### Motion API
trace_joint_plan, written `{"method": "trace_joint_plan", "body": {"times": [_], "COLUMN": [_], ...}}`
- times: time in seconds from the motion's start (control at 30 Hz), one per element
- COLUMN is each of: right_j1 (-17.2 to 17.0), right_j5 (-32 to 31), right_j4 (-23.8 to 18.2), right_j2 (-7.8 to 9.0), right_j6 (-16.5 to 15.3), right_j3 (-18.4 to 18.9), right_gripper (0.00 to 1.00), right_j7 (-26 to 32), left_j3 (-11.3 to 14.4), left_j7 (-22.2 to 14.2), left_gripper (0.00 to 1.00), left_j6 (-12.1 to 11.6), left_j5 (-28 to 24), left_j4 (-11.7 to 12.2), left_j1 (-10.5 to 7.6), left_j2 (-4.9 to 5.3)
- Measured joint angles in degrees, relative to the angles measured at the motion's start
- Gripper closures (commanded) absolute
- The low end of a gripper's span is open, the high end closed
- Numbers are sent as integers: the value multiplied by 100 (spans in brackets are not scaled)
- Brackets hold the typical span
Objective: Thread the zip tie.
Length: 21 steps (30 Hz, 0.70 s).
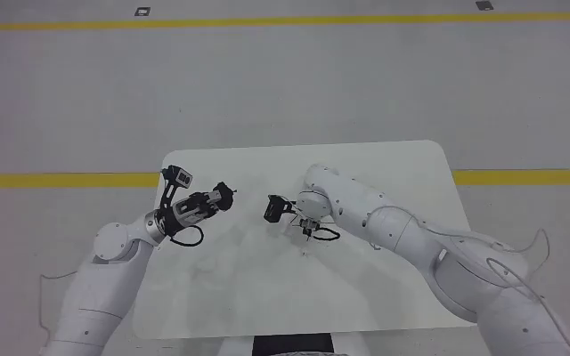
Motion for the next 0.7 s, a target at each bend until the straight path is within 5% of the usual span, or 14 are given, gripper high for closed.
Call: {"method": "trace_joint_plan", "body": {"times": [0.37, 0.7], "right_j1": [244, -78], "right_j5": [608, 1399], "right_j4": [-239, -1071], "right_j2": [496, 1432], "right_j6": [0, 0], "right_j3": [93, 811], "right_gripper": [100, 100], "right_j7": [-991, -2135], "left_j3": [0, 0], "left_j7": [0, 0], "left_gripper": [100, 100], "left_j6": [0, 0], "left_j5": [0, 0], "left_j4": [0, 0], "left_j1": [0, 0], "left_j2": [0, 0]}}
